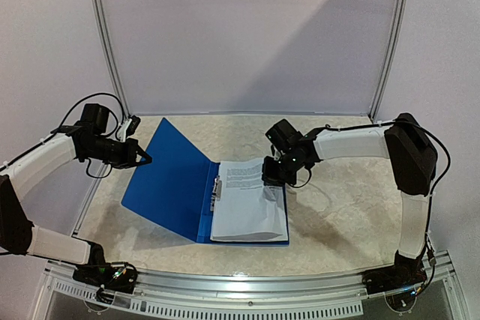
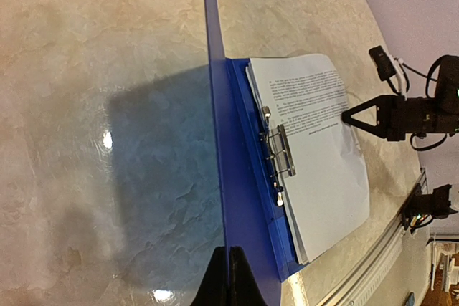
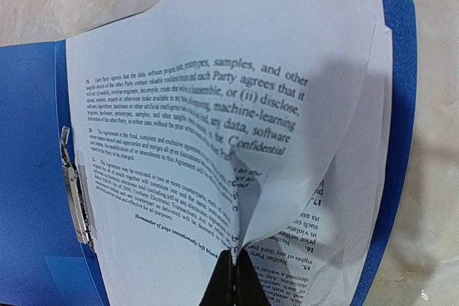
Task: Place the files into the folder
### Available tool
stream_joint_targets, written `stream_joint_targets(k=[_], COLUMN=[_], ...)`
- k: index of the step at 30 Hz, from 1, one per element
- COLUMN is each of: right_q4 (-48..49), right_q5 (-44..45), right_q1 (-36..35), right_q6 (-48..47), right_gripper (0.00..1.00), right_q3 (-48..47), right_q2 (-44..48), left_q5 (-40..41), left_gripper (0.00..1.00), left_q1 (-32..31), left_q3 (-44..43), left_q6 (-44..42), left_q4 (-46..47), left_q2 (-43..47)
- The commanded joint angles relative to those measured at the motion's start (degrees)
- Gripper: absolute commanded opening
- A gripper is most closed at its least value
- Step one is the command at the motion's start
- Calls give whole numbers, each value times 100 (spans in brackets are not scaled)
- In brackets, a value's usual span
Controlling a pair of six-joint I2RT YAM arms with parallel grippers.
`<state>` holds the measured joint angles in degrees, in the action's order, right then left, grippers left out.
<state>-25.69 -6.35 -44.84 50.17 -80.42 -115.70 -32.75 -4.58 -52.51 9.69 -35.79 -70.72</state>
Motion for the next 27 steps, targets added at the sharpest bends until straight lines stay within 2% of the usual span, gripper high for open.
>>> stream_joint_targets(k=[1, 20, 27], right_q4=[-40, 162, 234], right_q5=[-57, -46, 254], right_q1=[-83, -108, -118], right_q6=[-56, 236, 417], right_gripper=[0, 0, 0], right_q3=[-118, -105, 13], right_q2=[4, -91, 13], left_q5=[-48, -56, -51], left_gripper=[0, 0, 0], left_q1=[64, 62, 63], left_q3=[66, 64, 61], left_q6=[-26, -23, -33], left_q4=[34, 38, 26], left_q2=[124, 121, 137])
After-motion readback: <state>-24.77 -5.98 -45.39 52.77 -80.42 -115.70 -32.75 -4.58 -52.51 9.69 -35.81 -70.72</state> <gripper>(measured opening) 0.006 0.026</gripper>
